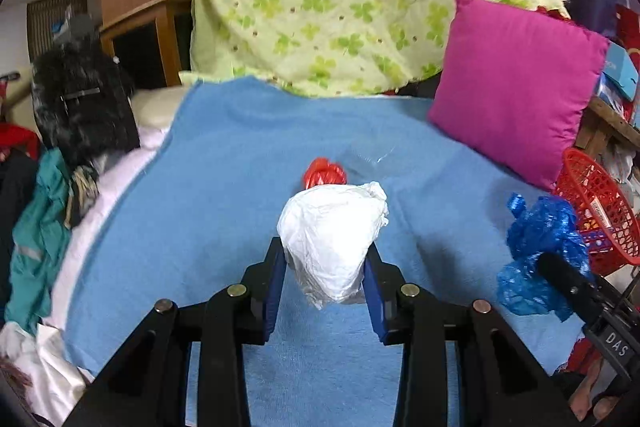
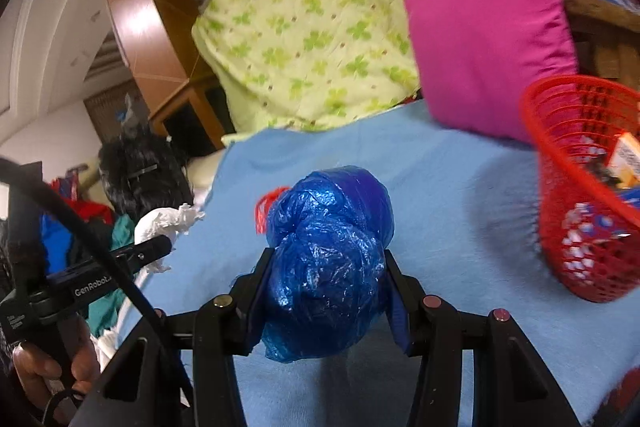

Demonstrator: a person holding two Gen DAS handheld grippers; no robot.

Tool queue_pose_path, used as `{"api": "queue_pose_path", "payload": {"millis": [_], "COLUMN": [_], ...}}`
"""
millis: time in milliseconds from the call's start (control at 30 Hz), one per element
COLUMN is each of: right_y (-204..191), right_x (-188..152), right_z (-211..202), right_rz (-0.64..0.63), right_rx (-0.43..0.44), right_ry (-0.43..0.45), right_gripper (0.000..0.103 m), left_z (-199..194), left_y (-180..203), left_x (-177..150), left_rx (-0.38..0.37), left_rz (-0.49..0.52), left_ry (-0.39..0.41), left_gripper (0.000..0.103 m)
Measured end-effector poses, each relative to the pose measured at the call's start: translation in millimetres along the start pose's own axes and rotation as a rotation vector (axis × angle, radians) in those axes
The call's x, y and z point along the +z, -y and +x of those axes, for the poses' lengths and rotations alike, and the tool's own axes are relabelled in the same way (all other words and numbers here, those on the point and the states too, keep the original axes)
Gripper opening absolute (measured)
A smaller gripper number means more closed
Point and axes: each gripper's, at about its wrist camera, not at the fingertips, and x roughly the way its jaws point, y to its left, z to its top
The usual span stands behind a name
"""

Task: Collect trash
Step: 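Carry the blue bag and white tissue to the red basket and open both tools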

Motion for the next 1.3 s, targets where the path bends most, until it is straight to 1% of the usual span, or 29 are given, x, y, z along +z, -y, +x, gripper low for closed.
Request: {"api": "queue_pose_path", "payload": {"millis": [233, 433, 533, 667, 800, 900, 1000, 1100, 1200, 1300], "right_y": [4, -1, -5, -7, -2, 12, 28, 54, 81, 112], "right_x": [17, 31, 37, 48, 60, 73, 84, 96, 104, 109], "right_z": [-55, -100, -119, -142, -152, -153, -155, -160, -162, -160], "right_rz": [0.016, 0.026, 0.009, 0.01, -0.002, 0.009, 0.008, 0.019, 0.041, 0.073], "right_rx": [-0.041, -0.07, -0.085, -0.093, -0.125, -0.149, -0.174, -0.222, -0.263, -0.306], "right_ry": [0.054, 0.075, 0.096, 0.138, 0.178, 0.201, 0.207, 0.216, 0.21, 0.187], "right_gripper": [0.053, 0.053, 0.053, 0.053, 0.053, 0.053, 0.053, 0.053, 0.054, 0.054], "left_z": [-53, -97, -116, -127, -116, -96, -81, -63, -47, -25], "left_y": [18, 31, 39, 48, 61, 78, 100, 131, 165, 206], "left_x": [11, 16, 19, 27, 40, 55, 62, 72, 80, 85], "left_rx": [0.003, -0.013, -0.024, -0.043, -0.086, -0.138, -0.196, -0.318, -0.418, -0.526], "left_rz": [0.033, 0.058, 0.08, 0.111, 0.118, 0.125, 0.152, 0.174, 0.201, 0.243], "left_ry": [0.084, 0.159, 0.196, 0.219, 0.221, 0.206, 0.194, 0.162, 0.13, 0.073], "left_gripper": [0.039, 0.039, 0.039, 0.039, 0.039, 0.039, 0.039, 0.039, 0.039, 0.042]}}
